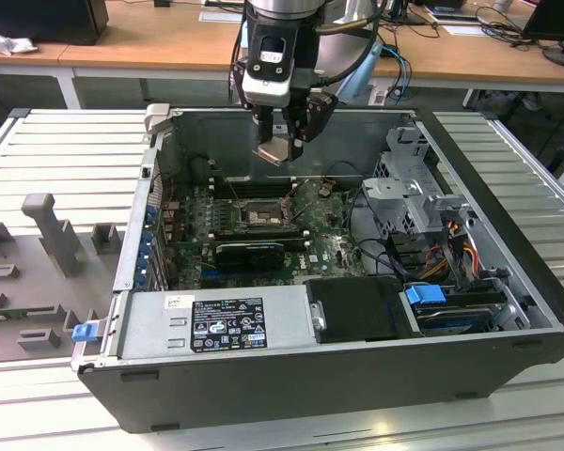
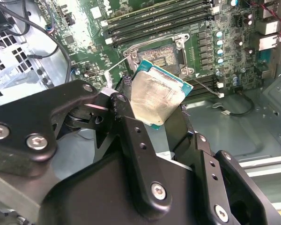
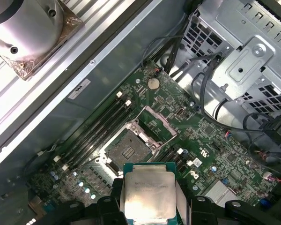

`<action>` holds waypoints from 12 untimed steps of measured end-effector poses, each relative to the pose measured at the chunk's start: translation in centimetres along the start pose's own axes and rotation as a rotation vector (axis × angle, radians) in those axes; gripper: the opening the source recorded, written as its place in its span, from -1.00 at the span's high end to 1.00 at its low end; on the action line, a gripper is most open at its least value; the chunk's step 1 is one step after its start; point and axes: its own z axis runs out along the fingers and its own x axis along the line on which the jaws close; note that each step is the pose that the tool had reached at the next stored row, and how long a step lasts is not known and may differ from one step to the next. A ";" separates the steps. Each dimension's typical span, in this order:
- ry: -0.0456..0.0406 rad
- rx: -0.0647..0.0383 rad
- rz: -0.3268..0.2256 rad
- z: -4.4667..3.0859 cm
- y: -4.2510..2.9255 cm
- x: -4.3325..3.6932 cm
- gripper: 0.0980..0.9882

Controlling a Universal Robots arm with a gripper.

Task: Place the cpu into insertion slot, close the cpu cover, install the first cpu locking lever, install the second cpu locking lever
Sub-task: 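Place the cpu into insertion slot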

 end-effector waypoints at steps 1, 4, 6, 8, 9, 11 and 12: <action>-0.0003 0.000 0.003 0.00 0.00 0.00 0.03; -0.0010 0.000 0.011 0.00 0.00 0.00 0.03; -0.0012 0.000 0.013 0.00 0.00 0.00 0.03; -0.0014 0.000 0.016 0.01 0.00 0.00 0.03; -0.0016 0.000 0.017 0.01 0.00 0.00 0.03; -0.0018 0.000 0.020 0.01 0.00 0.00 0.03; -0.0019 0.000 0.022 0.01 0.00 0.00 0.03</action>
